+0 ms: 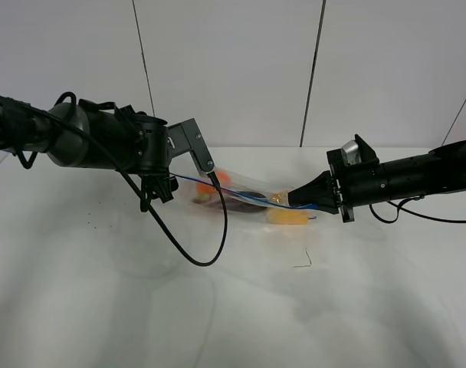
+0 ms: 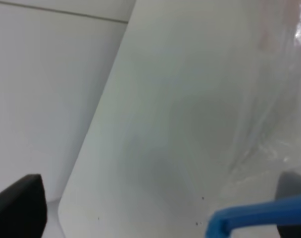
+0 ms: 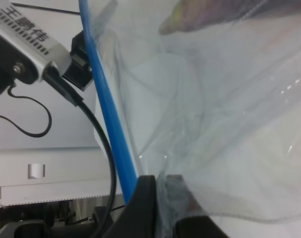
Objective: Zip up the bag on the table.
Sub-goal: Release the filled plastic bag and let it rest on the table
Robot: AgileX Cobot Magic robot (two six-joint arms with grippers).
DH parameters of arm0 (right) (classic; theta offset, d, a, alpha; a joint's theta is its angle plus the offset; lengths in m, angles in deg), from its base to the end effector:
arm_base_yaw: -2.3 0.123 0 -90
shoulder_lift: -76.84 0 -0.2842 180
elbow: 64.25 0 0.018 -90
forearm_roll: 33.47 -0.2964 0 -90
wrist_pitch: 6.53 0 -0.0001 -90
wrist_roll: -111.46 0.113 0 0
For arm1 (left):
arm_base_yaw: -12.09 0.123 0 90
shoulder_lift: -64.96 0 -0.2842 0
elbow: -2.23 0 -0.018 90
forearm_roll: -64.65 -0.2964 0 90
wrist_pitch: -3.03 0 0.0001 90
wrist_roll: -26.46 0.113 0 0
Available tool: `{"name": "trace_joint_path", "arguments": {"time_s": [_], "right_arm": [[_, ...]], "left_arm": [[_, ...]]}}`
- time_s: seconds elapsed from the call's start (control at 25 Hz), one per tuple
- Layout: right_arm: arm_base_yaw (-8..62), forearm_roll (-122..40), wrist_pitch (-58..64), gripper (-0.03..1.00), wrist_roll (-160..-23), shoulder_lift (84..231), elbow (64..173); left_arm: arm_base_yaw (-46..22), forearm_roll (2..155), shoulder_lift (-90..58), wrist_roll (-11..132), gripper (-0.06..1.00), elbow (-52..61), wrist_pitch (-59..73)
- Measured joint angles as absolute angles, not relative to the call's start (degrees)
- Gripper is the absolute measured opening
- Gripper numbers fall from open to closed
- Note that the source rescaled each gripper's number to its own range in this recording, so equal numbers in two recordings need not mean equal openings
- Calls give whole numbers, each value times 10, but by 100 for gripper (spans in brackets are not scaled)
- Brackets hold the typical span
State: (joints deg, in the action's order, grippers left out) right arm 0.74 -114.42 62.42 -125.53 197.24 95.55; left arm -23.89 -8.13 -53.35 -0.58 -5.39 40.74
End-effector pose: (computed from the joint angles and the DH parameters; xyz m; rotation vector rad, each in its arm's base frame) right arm 0.3614 0.0944 0.1087 -0.0171 2.4642 1.6489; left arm 0.3995 -0.2083 0.1448 1.2451 2.0030 0.7971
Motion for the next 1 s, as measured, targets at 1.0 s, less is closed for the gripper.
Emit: {"name": "trace_joint_path", "arguments": {"time_s": [1.0], "right_arm": [[7, -1115, 621, 0, -1277, 1972, 956]], "left_arm": [[86, 392, -215, 113, 100, -44, 525]]}}
